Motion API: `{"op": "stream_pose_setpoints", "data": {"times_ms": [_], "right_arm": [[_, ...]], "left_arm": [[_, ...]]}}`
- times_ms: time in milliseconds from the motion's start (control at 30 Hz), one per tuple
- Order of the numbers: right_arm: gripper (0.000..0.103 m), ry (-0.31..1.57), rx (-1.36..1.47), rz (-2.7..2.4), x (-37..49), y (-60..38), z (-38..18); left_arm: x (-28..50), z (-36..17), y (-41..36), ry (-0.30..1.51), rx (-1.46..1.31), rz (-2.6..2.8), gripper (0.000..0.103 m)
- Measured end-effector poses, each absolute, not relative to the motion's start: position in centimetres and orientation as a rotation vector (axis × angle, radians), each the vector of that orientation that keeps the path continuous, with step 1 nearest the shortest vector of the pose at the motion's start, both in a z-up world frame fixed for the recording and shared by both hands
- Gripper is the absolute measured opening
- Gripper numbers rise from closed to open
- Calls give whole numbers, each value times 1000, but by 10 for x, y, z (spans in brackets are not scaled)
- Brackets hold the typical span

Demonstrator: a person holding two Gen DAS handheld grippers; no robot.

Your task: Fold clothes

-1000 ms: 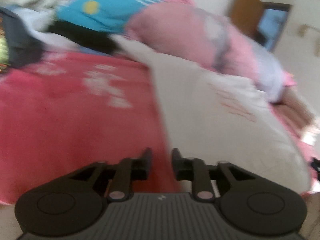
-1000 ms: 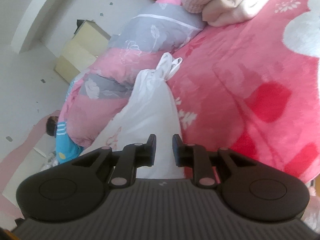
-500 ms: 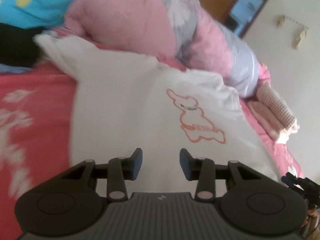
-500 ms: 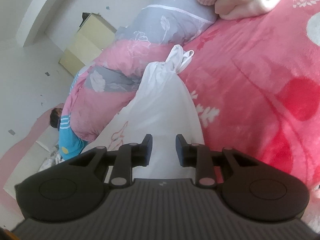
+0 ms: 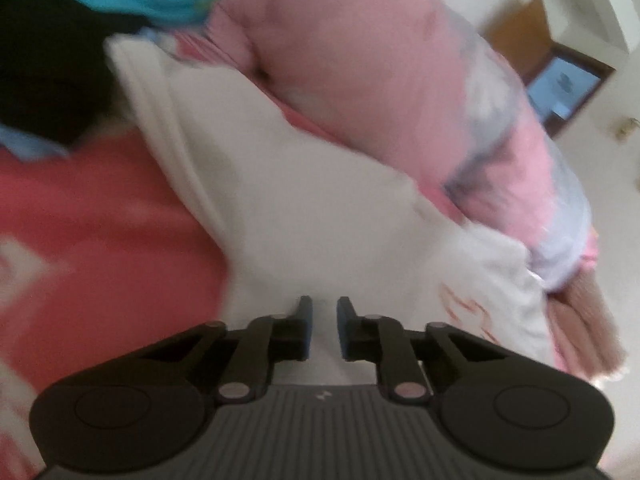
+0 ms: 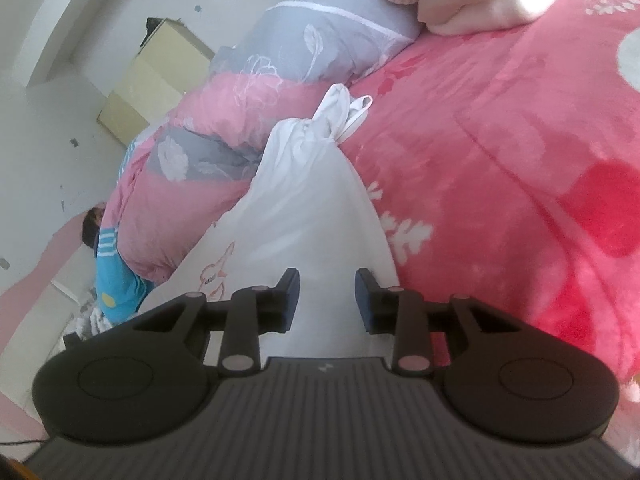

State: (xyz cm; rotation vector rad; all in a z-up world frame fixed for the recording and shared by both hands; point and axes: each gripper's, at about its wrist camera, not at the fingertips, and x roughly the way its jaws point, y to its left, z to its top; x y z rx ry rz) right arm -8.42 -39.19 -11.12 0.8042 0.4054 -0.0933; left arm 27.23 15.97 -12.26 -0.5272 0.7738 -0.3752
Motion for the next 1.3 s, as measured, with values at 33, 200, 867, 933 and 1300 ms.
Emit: {"op": "stream_pose_setpoints", "data": {"times_ms": [33, 200, 867, 933, 1300], "right_arm": [[32, 406, 797, -90, -83, -392, -111], [41, 373, 811, -60, -88, -394, -111], [44, 348, 535, 58, -21, -342, -77], [44, 371, 479, 95, -2, -330, -84], [43, 466, 425, 84, 26, -320, -120]], "left_arm": [[273, -124, 166, 769, -561, -366, 12], [254, -101, 184, 686, -548, -324, 52], [252, -111, 159, 725, -357, -287, 36], [254, -113, 158, 726, -355, -275, 19], [248, -97, 174, 648, -398, -206, 4]]}}
